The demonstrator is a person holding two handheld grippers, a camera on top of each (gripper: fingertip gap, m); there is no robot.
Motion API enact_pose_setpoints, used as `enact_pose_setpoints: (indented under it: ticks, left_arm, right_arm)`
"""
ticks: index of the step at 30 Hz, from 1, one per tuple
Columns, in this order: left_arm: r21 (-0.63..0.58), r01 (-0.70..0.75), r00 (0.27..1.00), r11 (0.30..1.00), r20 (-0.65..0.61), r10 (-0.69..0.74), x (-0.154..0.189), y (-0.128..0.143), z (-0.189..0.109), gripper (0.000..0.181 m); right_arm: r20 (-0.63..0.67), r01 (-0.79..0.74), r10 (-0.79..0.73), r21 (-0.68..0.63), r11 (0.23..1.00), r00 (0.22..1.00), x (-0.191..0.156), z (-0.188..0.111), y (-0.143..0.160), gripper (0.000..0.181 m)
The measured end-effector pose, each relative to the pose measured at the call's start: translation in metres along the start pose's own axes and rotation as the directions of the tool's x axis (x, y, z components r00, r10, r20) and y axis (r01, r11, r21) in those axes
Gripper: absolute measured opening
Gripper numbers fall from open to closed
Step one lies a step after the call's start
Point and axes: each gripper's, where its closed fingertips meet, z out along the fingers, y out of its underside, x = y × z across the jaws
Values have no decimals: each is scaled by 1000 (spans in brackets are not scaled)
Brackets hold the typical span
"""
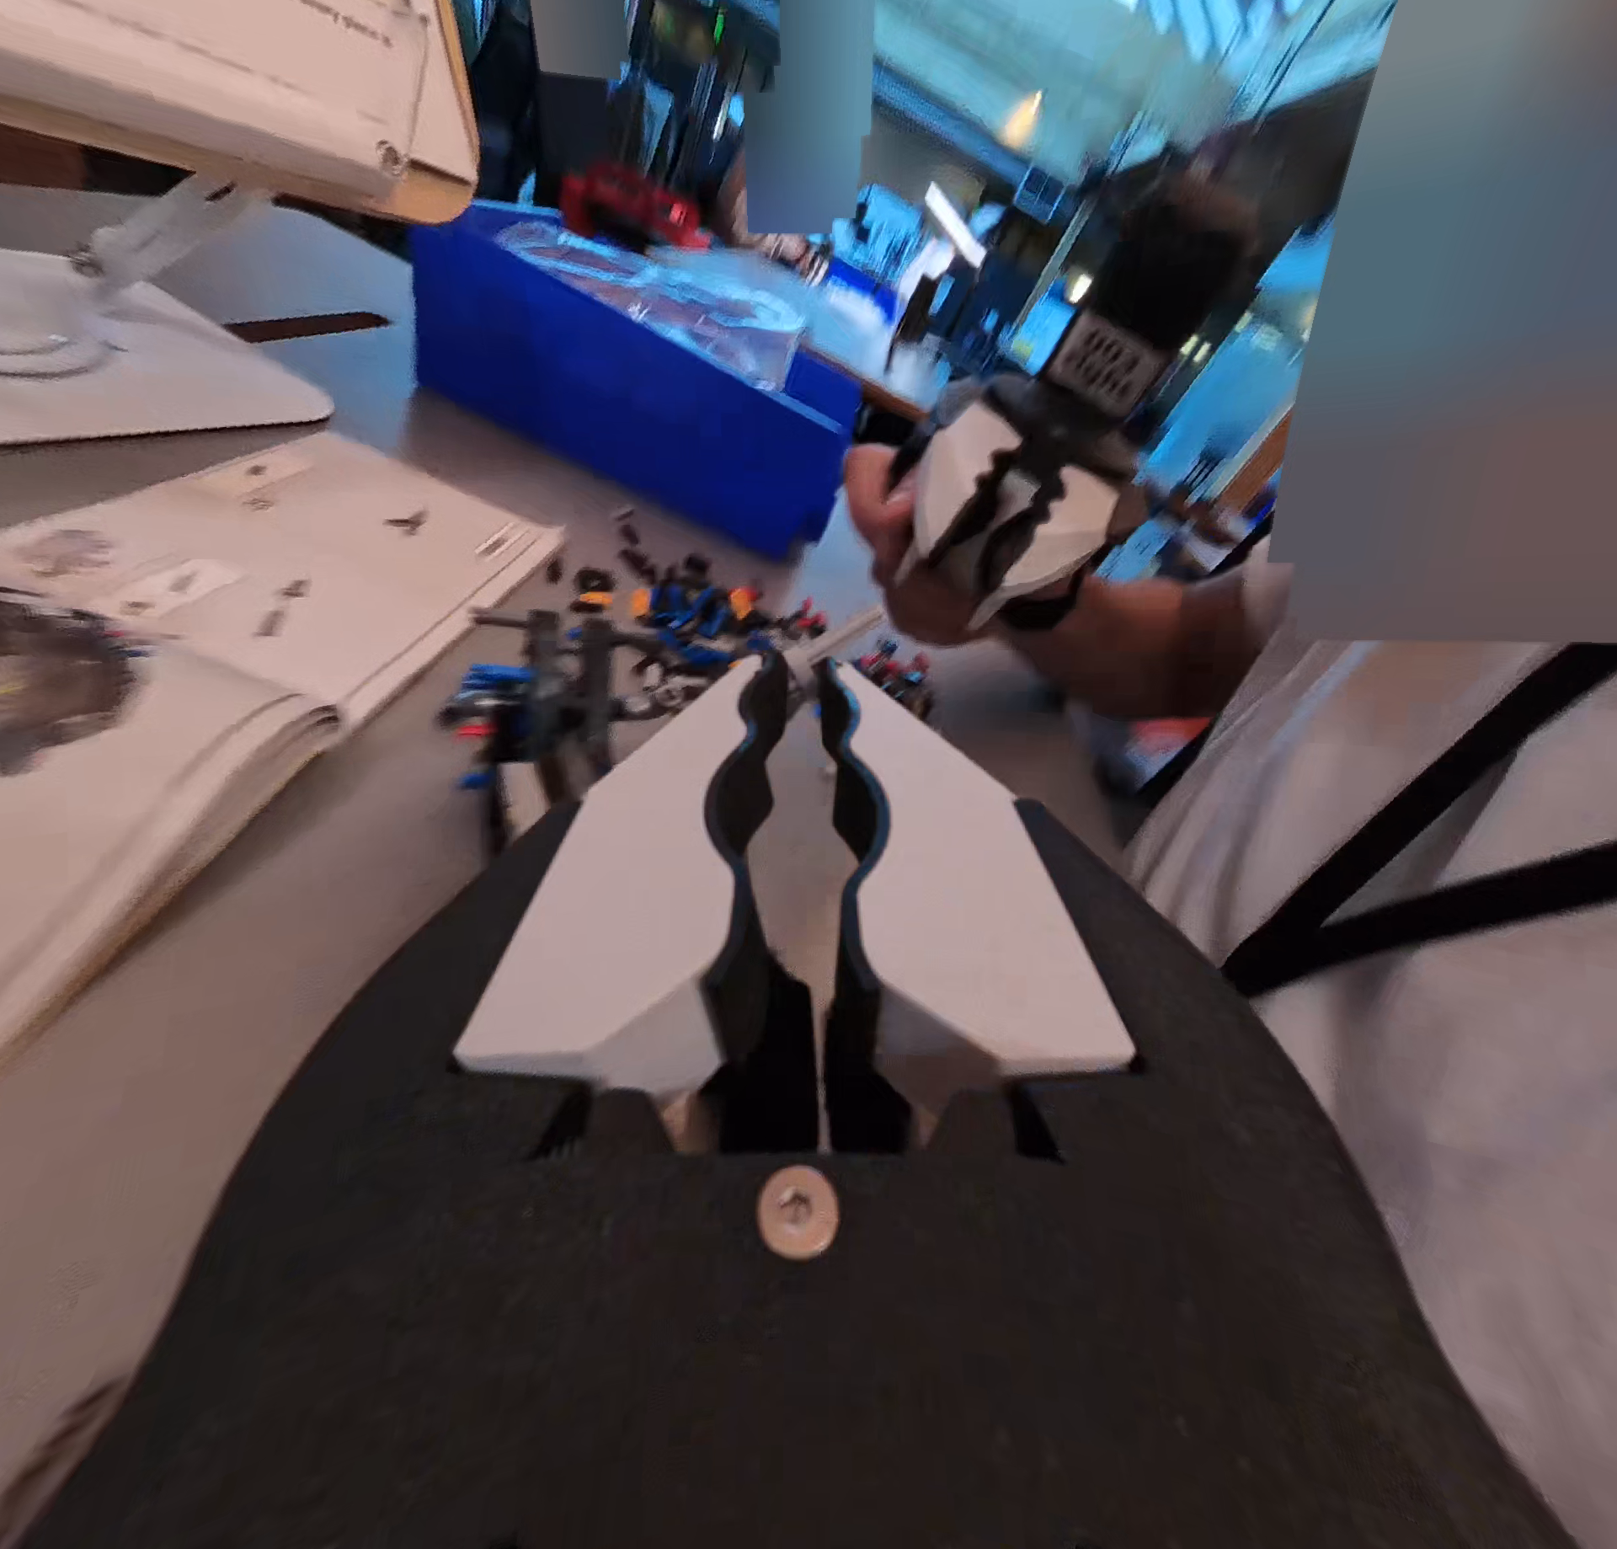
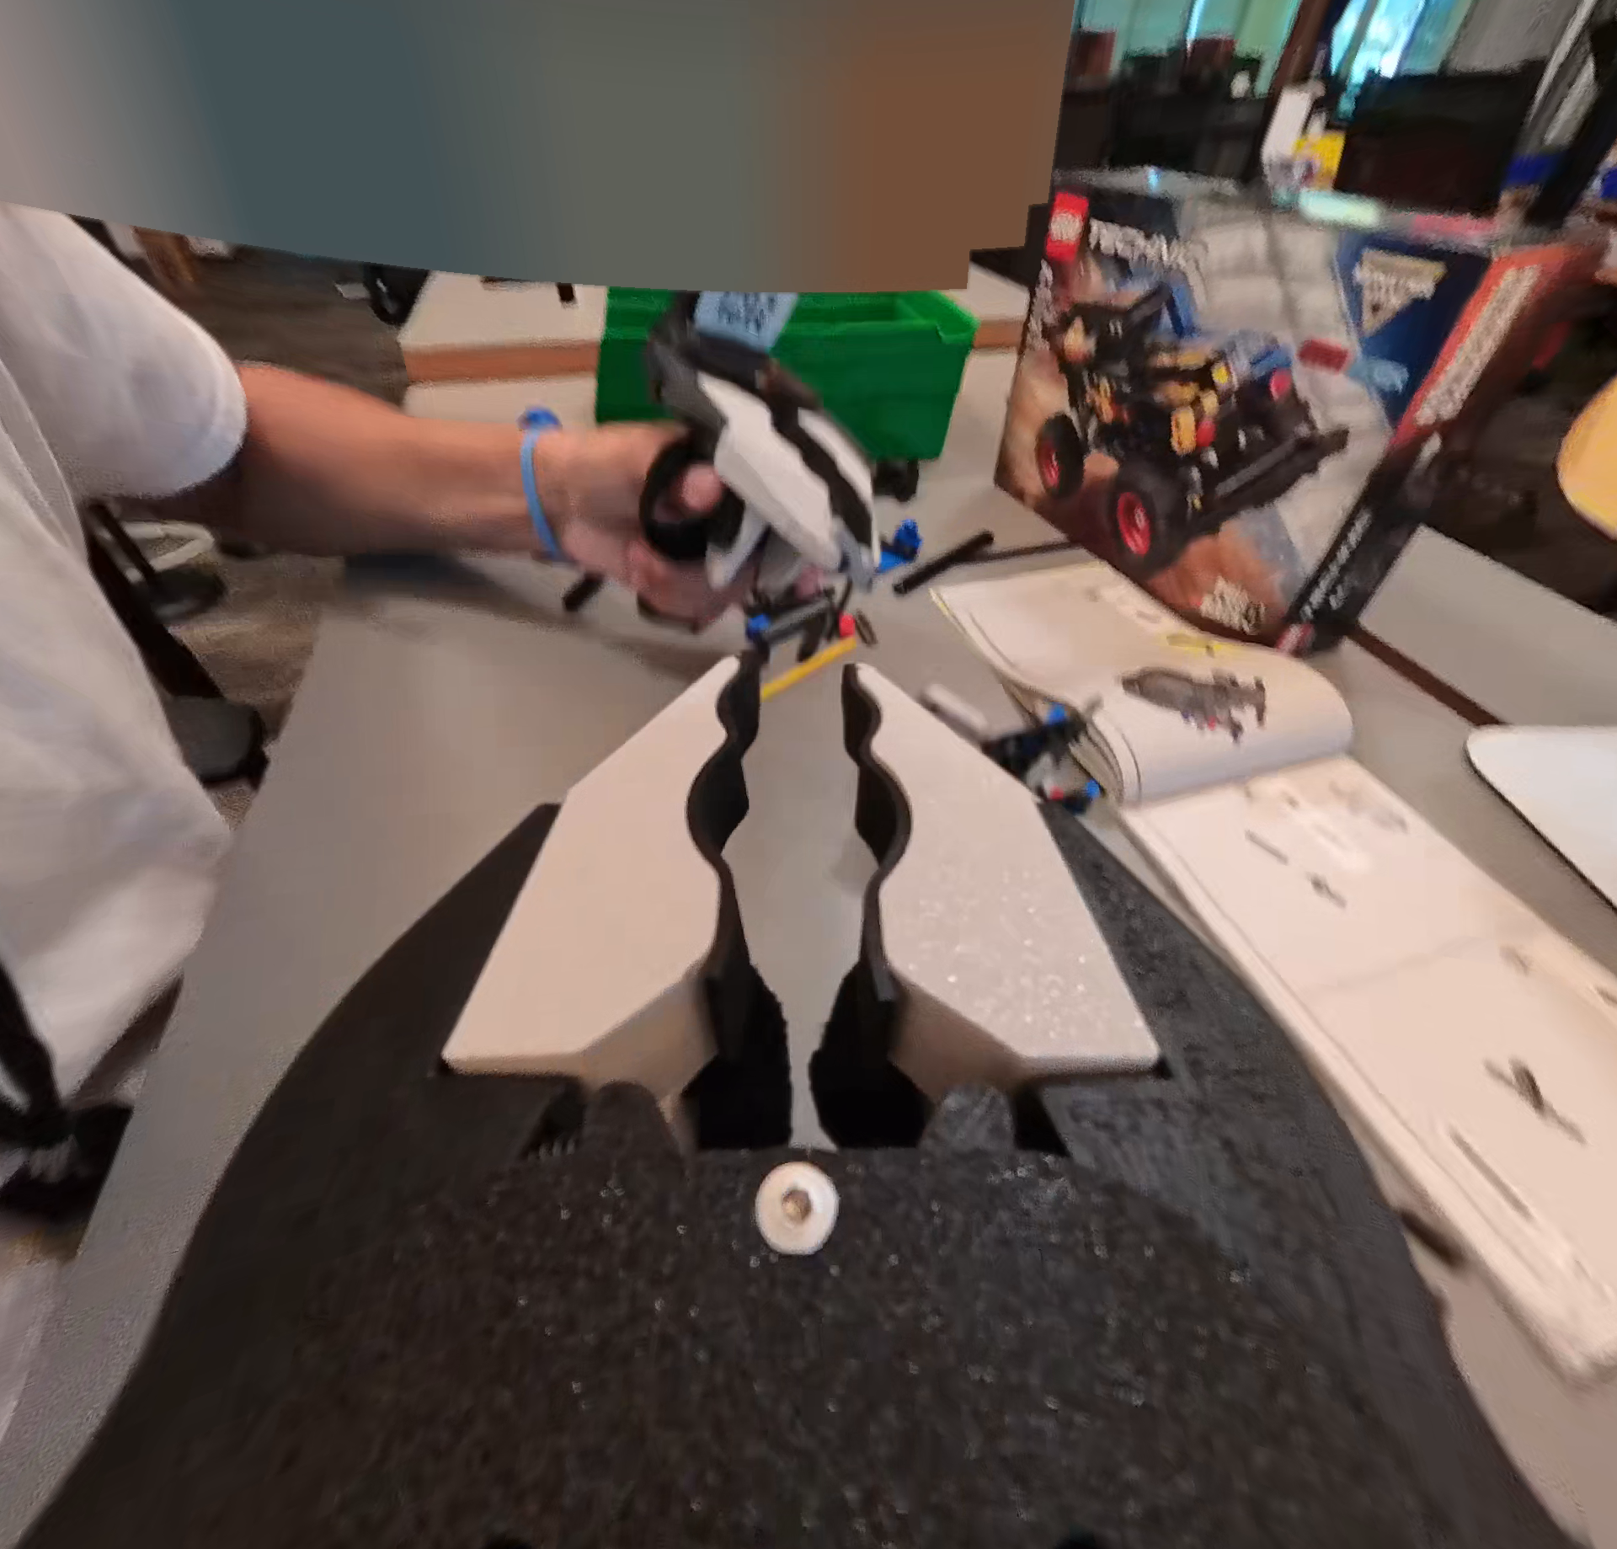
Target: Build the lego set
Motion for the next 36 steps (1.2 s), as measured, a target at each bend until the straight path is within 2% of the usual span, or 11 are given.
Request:
enact_pose_setpoints:
  ticks: [3, 7, 12, 16, 20, 23, 26, 28, 30, 32, 36]
  left_arm:
    - [12, 50, 998, 999, -23, -50, 16, 14, 19, 5]
    - [-18, 59, 998, 998, -16, -60, 30, 28, 30, 5]
    - [-60, -11, 1000, 998, -16, 10, 41, 36, 31, 5]
    - [-95, -81, 996, 992, 20, 83, 44, 41, 34, 6]
    - [-132, -272, 955, 953, 87, 284, 41, 45, 34, 9]
    - [-163, -458, 855, 874, 189, 484, 36, 40, 31, 26]
    - [-165, -582, 741, 796, 295, 603, 37, 27, 29, 27]
    - [-210, -612, 681, 762, 351, 643, 31, 26, 30, 28]
    - [-236, -632, 628, 738, 402, 666, 25, 24, 28, 16]
    - [-227, -650, 611, 726, 412, 676, 27, 22, 26, 5]
    - [-275, -707, 516, 651, 428, 742, 28, 21, 25, 5]
  right_arm:
    - [36, 13, -16, 102, 995, 999, -4, 20, -14, 20]
    - [36, 104, -106, 58, 993, 994, -14, 33, 7, 23]
    - [7, 252, -252, 25, 967, 968, -26, 30, 20, 7]
    - [-7, 271, -271, 24, 962, 963, -28, 27, 22, 4]
    - [21, 118, -118, 23, 993, 993, -22, 29, 22, 3]
    - [34, -73, 71, 59, 996, 997, -11, 29, 17, 3]
    - [24, -179, 178, 83, 980, 984, -9, 35, 17, 3]
    - [79, -297, 289, 119, 948, 954, -14, 39, 11, 3]
    - [106, -383, 371, 132, 914, 922, -16, 42, 10, 4]
    - [153, -463, 442, 153, 873, 884, -16, 42, 8, 3]
    - [264, -595, 553, 114, 796, 790, -18, 40, 9, 3]
